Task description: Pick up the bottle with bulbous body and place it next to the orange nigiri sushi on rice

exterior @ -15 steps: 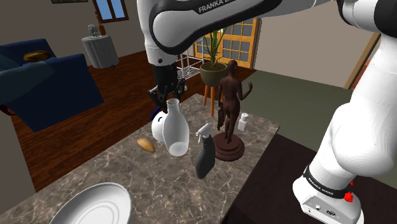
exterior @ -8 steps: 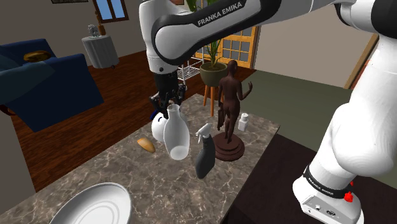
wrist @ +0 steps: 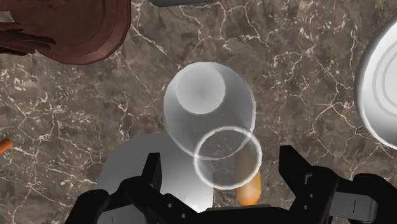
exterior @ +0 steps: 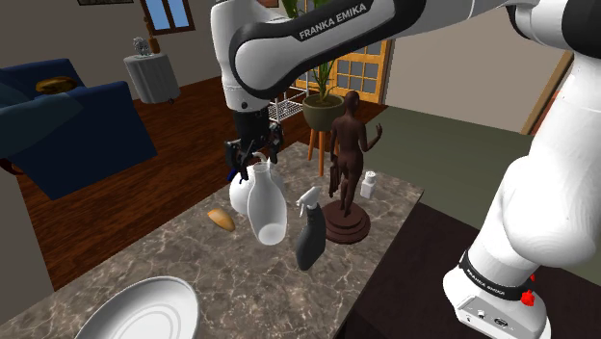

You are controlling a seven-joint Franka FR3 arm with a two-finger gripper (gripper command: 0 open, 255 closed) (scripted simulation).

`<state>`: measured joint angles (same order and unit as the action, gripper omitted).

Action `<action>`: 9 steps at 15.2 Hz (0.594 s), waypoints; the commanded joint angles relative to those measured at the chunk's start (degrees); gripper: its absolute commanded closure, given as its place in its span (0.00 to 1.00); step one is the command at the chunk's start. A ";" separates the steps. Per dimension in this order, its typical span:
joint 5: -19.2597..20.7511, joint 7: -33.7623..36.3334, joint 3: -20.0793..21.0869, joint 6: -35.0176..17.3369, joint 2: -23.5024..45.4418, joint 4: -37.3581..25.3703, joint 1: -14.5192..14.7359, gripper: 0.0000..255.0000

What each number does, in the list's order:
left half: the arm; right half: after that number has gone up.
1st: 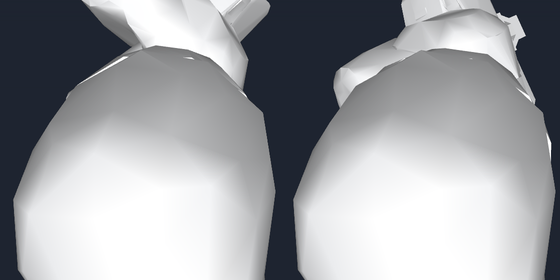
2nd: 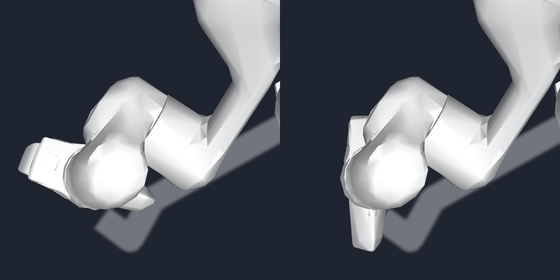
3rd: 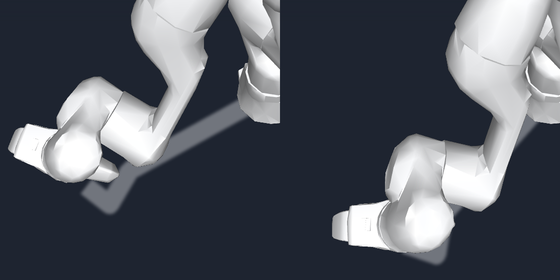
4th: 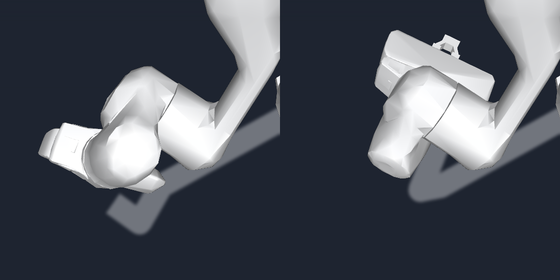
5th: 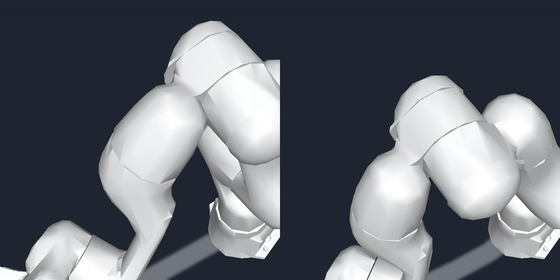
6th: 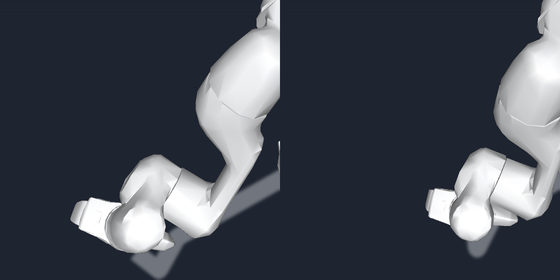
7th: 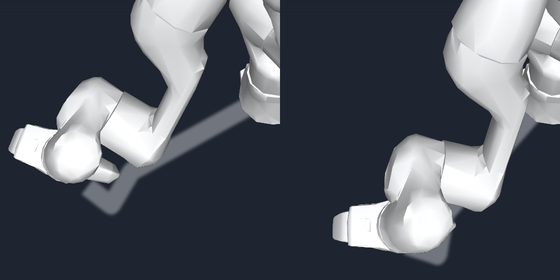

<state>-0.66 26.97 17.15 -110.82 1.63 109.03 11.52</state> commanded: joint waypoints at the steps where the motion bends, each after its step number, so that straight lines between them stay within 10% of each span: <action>1: 0.00 0.00 0.00 0.00 0.00 0.00 0.00 0.00; 9: -0.23 -0.16 -0.09 7.14 -0.83 -6.35 -0.11 0.00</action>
<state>-0.91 26.77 17.06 -103.87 0.73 102.91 11.40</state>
